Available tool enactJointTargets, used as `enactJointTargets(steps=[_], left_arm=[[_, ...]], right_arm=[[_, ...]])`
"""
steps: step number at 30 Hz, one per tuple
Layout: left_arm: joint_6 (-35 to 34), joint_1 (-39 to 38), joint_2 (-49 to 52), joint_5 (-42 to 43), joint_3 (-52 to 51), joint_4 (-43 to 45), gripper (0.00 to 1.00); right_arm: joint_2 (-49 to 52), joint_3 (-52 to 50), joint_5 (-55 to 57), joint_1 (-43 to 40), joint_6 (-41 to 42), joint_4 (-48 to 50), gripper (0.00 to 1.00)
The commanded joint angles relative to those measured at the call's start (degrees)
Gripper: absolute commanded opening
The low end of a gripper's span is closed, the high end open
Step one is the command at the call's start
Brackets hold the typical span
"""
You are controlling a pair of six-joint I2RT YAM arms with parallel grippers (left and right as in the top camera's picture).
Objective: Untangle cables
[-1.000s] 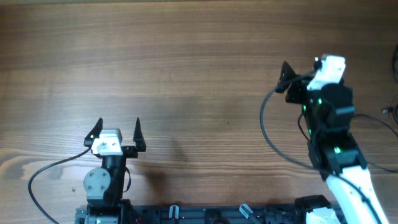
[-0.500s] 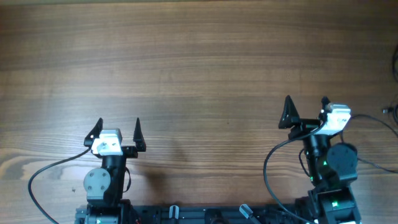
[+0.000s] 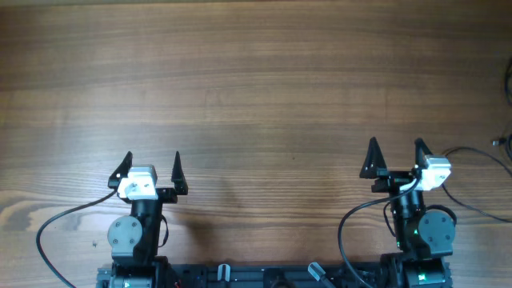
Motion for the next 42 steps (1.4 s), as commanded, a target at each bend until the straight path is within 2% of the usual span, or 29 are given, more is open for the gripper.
enactJointTargets(steps=[1,9,23,29,32,40,42], left_arm=[[0.6,0.3,-0.5,-0.3,-0.3,0.1,1.0],[0.6,0.3,-0.5,-0.3,-0.3,0.2,1.0],[0.6,0.3,-0.5,-0.3,-0.3,0.2,1.0],[0.6,0.3,-0.5,-0.3,-0.3,0.2,1.0],[0.6,0.3,-0.5,-0.3,-0.3,0.1,1.0],[0.6,0.3,-0.5,-0.3,-0.3,0.2,1.0],[0.6,0.3,-0.5,-0.3,-0.3,0.1,1.0]], right_arm=[[-1.4,-1.0,-4.4,-2.5,-0.7,0.4,1.0],[-7.4,-4.5,-6.6,-3.4,-2.2,1.7,1.0],[-7.4,-4.7,-7.1,-5.3,-3.7,1.6,1.0],[-7.4,-4.7,-7.6,-5.6,-4.2,-3.5,1.0],[-7.4,-4.7,-7.9,-5.6,-6.7,-3.7,1.0],[-7.4,-4.7,-7.5,-5.6,-6.7,-3.7,1.0],[-7.4,-4.7,-7.1,-5.6,-9.7,-3.7,1.0]])
